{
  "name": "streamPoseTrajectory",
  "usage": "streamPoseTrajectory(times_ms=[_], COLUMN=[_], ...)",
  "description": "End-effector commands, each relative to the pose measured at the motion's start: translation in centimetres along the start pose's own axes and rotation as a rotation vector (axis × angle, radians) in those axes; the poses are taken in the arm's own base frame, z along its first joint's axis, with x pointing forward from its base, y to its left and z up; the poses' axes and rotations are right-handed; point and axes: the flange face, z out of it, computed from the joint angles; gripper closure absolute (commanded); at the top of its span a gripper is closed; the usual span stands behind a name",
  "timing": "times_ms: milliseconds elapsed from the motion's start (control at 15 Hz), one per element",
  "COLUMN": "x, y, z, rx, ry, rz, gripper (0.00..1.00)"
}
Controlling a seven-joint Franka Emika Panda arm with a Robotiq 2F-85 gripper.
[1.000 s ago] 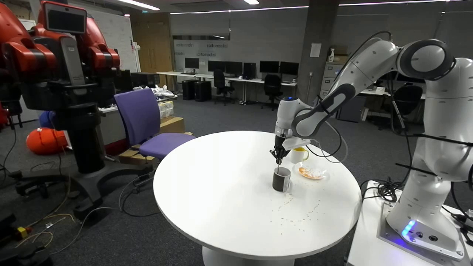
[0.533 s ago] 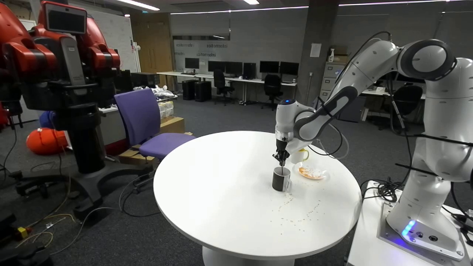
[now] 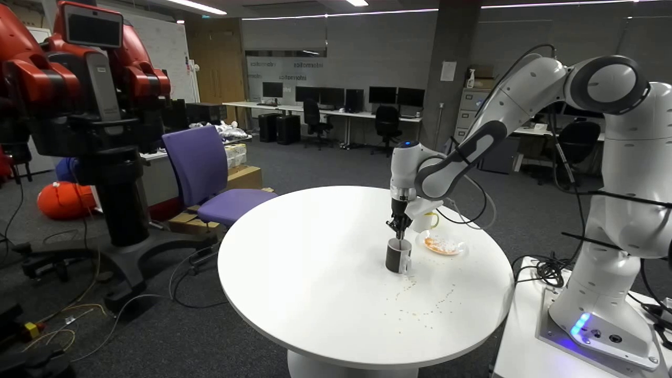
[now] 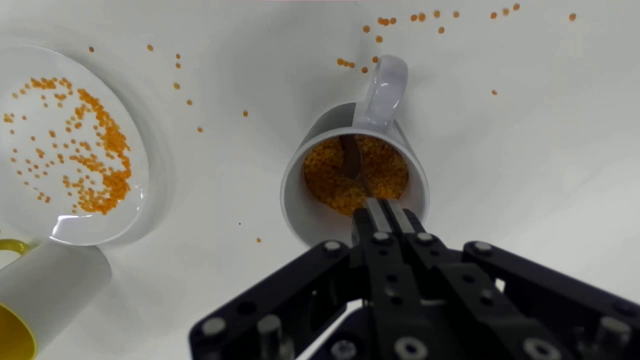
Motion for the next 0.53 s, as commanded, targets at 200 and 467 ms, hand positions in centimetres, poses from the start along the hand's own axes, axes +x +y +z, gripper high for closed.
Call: streamPoseTrajectory(times_ms=[200,467], x=[0.8,1.1], y=[1.4,2.0], z=[-1.4,-2.0], rx=[0.052,0.094], ry=[0.024,0.031], rz=[0.056,0.093], gripper=[0.99,0.99])
